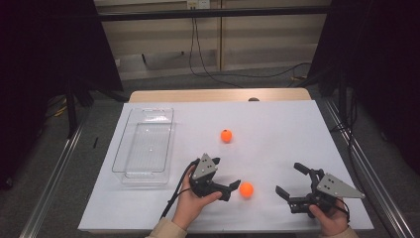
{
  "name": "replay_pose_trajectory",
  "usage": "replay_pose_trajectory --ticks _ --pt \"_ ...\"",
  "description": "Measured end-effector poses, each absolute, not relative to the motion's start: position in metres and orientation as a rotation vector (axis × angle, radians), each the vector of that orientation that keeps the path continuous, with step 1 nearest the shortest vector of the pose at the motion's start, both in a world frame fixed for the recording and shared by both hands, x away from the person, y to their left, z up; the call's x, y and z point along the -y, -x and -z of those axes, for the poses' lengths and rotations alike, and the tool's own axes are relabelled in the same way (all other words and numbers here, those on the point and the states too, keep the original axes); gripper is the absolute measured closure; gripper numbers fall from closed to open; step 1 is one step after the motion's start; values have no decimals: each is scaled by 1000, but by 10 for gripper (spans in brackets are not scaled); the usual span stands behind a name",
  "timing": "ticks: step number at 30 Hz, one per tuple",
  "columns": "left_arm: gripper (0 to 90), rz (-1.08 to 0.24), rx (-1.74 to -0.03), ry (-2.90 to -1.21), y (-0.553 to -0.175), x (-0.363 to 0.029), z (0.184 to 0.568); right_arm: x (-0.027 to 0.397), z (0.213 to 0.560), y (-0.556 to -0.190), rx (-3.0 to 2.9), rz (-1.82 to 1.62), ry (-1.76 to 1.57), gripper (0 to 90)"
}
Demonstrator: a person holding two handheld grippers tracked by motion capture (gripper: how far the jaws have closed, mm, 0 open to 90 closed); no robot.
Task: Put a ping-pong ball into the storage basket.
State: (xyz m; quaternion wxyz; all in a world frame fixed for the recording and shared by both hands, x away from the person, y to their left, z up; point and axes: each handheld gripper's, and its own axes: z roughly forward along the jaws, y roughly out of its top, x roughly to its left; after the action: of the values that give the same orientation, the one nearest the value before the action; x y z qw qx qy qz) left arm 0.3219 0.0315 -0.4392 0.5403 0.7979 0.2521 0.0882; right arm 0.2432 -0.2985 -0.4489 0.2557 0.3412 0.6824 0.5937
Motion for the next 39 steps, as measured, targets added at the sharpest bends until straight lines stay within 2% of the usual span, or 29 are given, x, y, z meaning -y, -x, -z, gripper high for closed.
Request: replay_pose_trajectory --ticks 39 --pt "21 -182 -569 -1957 -320 -16 443 299 449 -243 -1851 -1613 -929 7"
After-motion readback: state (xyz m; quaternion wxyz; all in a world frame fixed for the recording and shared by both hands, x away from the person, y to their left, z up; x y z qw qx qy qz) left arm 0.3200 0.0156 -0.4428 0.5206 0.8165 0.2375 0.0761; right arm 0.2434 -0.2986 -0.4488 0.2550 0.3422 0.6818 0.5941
